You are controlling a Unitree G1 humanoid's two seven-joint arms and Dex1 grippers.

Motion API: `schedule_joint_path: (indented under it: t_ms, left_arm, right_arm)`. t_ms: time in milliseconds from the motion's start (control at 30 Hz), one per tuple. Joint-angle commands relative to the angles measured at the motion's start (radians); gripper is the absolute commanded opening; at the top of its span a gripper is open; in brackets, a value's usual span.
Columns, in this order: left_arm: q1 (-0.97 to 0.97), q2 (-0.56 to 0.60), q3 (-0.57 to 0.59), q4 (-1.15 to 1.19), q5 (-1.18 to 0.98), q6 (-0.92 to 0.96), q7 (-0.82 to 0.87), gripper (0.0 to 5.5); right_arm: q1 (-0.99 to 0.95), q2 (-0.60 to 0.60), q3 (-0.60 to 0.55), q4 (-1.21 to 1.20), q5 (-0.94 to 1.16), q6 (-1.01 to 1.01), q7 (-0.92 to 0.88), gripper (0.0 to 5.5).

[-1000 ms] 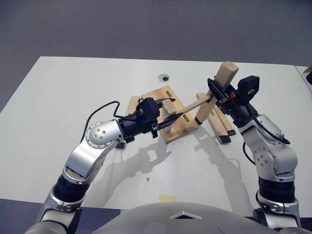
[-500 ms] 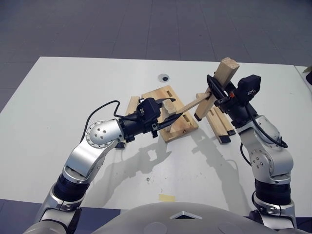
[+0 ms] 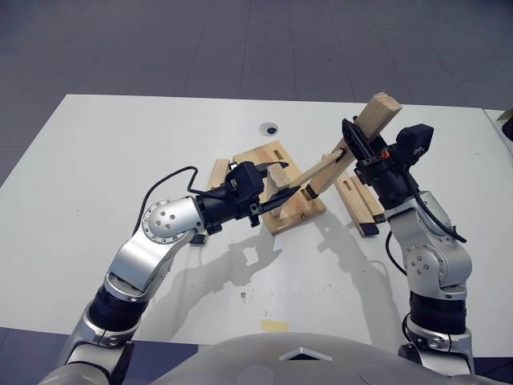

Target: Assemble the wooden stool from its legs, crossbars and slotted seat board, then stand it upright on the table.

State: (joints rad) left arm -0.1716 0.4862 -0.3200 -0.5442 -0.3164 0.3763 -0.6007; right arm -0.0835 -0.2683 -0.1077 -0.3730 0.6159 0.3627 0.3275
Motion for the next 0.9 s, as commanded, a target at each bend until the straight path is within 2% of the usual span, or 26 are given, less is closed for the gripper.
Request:
schedule_joint_path:
  t_ms: [33, 533, 900]
  left_arm:
    - [0.025, 0.013, -0.084, 0.067, 0.06, 0.062, -0.022, 2.03]
    - [0.004, 0.029, -0.086, 0.089, 0.055, 0.051, -0.052, 2.03]
    - [-0.072, 0.095, 0.068, 0.087, -0.153, 0.125, -0.198, 2.03]
  right_arm:
    - [0.023, 0.031, 0.086, 0.066, 0.017, 0.038, 0.088, 1.02]
    - [-0.006, 0.076, 0.066, 0.208, 0.051, -0.048, 0.128, 1.02]
    - [0.066, 0.106, 0.126, 0.211, -0.115, -0.14, 0.055, 1.02]
